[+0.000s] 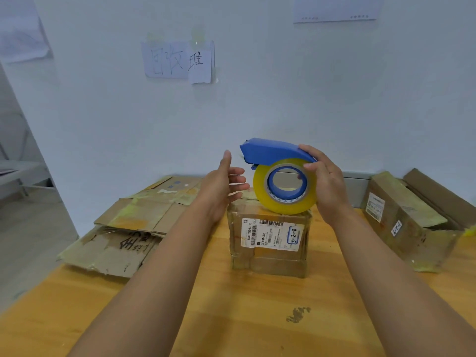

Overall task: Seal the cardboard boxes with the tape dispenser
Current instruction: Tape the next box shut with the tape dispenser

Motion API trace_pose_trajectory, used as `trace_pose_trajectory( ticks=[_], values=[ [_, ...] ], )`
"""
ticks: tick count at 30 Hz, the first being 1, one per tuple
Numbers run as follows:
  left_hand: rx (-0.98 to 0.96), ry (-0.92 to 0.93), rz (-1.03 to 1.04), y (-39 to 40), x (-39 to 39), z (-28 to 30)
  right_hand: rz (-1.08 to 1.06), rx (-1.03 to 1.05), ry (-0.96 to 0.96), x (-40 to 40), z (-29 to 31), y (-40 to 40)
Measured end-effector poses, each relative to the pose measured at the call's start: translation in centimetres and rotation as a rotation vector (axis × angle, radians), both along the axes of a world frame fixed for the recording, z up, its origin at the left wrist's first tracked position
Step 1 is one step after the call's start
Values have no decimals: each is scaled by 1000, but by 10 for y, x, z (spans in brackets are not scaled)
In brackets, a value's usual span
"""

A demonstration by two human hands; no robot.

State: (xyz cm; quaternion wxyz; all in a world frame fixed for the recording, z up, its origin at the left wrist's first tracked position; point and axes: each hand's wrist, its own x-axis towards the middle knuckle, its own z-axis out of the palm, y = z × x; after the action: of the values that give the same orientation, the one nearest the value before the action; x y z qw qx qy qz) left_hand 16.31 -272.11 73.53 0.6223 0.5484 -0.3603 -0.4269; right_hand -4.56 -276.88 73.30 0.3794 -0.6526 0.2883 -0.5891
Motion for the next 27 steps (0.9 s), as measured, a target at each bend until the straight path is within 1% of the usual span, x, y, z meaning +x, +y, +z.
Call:
trace_pose_trajectory(
  ticks=[7,11,17,22,27],
  values=[
    [12,155,-77,-5,0,8,5,-11,1,-1,-1,0],
    [1,273,-72,-5,1,12,18,-30,20,-1,0,1],
    [14,206,-57,-5,-1,17,9,-90,88,1,-2,-2],
    [44,264,-53,-3,6,19,-47,-132,190,-1,-3,-7],
    [42,203,-65,-4,13,18,-56,-143,240,1,-1,-8]
  ],
)
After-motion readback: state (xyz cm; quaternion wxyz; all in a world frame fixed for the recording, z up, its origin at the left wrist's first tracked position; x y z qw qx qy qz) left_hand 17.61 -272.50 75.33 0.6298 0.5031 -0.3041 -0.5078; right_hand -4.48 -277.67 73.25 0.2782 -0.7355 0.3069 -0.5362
